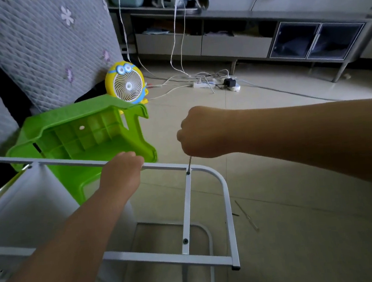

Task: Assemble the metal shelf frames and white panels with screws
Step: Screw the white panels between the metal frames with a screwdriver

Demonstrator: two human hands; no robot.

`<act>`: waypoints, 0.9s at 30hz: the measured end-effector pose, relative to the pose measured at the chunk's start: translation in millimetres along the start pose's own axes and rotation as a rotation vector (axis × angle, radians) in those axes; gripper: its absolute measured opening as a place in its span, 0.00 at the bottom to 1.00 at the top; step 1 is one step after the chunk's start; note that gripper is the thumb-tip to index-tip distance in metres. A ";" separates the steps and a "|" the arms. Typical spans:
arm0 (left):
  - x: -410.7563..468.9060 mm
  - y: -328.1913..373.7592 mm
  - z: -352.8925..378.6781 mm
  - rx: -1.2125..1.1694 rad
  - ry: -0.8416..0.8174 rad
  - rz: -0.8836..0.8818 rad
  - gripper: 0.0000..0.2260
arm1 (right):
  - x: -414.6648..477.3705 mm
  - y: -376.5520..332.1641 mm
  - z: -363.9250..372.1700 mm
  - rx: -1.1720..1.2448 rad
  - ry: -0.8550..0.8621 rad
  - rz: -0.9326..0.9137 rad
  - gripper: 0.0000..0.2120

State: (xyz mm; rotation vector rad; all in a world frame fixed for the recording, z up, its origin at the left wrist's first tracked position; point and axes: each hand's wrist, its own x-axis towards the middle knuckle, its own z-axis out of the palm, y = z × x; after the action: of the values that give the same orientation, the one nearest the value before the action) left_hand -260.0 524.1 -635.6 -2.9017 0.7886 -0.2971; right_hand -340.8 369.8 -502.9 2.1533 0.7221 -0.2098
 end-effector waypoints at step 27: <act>-6.3 4.6 -1.5 -0.076 -0.015 -0.055 0.10 | 10.8 -9.6 -11.9 0.426 -0.167 0.182 0.03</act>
State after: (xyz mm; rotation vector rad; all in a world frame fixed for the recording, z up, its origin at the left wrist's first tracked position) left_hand -267.8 523.3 -635.9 -2.9972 0.7341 -0.2555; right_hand -338.5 388.1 -505.9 2.5505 0.4057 -0.4758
